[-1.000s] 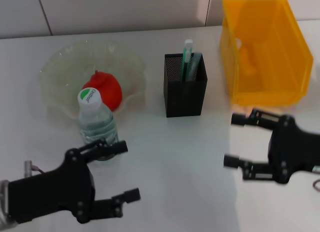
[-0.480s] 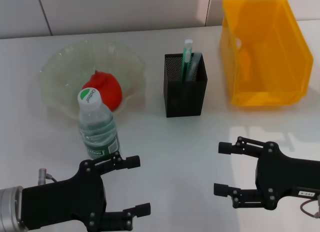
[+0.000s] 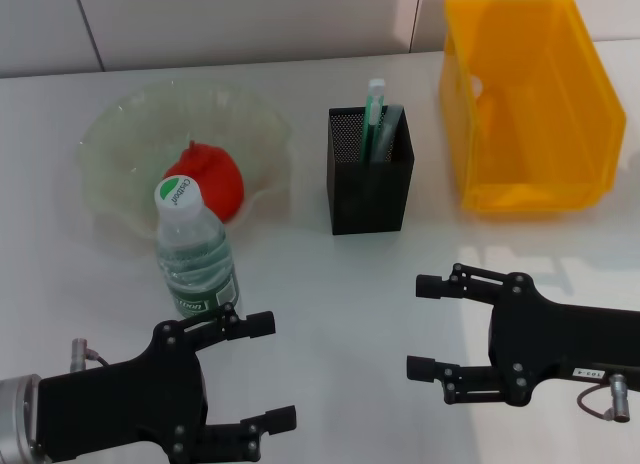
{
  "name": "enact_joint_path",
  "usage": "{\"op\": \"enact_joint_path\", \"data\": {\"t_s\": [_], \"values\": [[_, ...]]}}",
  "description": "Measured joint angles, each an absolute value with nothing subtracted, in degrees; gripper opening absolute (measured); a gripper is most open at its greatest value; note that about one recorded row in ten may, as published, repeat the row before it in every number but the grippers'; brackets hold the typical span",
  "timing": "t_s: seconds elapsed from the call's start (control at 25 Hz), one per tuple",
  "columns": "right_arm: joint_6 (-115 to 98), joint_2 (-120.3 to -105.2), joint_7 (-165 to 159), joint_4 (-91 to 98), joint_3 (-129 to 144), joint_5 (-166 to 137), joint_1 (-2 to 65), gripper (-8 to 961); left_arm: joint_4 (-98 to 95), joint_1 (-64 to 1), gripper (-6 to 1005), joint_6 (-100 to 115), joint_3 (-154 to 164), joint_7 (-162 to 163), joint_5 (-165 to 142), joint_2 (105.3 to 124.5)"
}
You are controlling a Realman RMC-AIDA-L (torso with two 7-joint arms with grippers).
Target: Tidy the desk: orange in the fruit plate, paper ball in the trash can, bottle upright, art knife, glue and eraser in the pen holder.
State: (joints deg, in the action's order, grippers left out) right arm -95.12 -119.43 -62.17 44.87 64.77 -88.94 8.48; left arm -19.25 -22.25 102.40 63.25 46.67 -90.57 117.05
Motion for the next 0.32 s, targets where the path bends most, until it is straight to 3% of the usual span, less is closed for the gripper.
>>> {"op": "enact_joint_path", "data": {"t_s": [0.32], "values": [[-94.85, -119.35, -62.13, 44.52, 64.77, -88.94, 9.23, 827, -19.25, -22.57, 860, 102.19, 63.25, 47.24, -90.27, 116.98]]}}
